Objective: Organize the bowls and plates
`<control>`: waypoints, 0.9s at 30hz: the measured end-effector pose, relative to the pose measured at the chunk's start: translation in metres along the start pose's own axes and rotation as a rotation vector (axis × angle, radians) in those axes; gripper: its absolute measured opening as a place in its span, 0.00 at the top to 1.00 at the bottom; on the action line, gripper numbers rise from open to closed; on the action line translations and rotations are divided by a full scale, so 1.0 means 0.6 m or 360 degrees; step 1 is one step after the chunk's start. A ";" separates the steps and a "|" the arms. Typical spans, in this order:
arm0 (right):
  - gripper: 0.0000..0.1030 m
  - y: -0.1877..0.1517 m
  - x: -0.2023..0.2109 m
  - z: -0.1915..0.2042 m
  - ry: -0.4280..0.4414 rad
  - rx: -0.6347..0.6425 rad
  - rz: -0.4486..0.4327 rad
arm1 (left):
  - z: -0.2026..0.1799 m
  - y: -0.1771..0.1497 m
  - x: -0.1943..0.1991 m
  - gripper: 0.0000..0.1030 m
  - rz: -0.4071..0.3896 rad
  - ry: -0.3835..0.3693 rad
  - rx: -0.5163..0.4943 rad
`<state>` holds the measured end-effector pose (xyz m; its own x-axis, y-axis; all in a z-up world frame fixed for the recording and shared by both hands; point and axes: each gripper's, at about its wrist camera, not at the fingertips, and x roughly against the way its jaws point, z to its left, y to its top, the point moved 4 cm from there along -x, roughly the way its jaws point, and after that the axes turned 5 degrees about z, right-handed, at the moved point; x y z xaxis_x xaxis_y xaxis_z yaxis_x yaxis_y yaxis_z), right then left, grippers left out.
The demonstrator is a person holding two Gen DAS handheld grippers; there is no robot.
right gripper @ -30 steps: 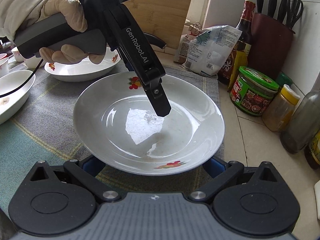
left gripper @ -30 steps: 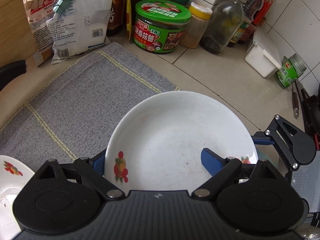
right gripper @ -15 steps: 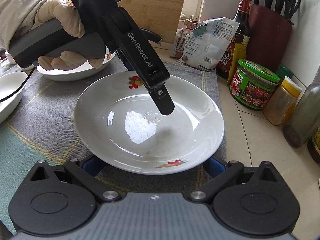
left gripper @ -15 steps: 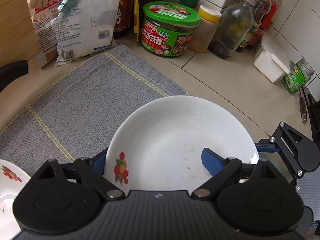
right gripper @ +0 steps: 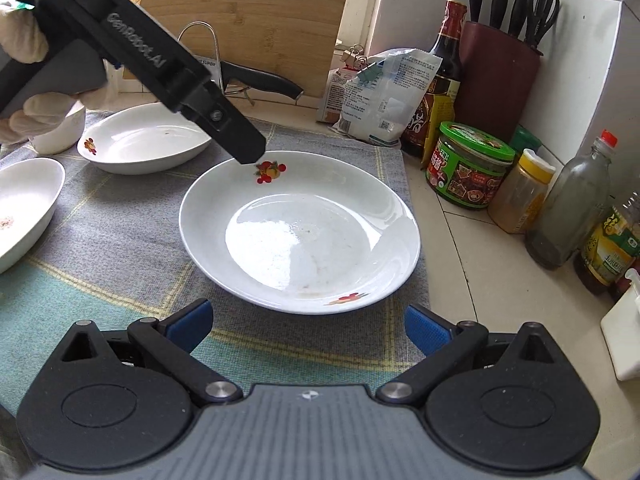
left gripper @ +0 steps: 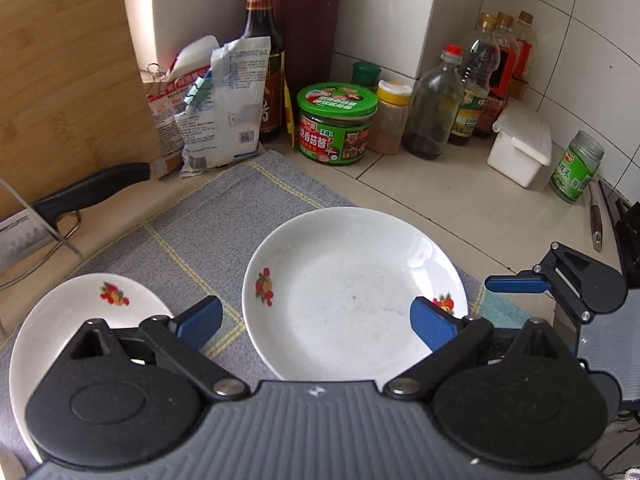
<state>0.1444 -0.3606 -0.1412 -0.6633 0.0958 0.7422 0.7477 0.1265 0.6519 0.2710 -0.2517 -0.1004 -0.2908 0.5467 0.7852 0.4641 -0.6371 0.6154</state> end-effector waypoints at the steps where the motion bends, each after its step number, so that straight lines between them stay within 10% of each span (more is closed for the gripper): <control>1: 0.00 -0.003 0.004 0.005 -0.0003 -0.0003 -0.0004 | -0.006 -0.015 0.015 0.03 -0.0038 0.0023 0.0017; 13: 0.00 -0.020 0.016 0.085 0.0209 0.0019 0.0010 | -0.020 -0.181 0.167 0.03 -0.0256 0.0343 0.0338; 27: 0.00 0.017 0.025 0.190 0.0294 -0.0005 0.0066 | 0.021 -0.352 0.259 0.02 -0.0198 0.0599 0.0407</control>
<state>0.1385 -0.2451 -0.1412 -0.6153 -0.0821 0.7840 0.7744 0.1232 0.6206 0.1379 -0.0252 -0.1092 -0.6183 0.3454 0.7060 0.5840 -0.3992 0.7068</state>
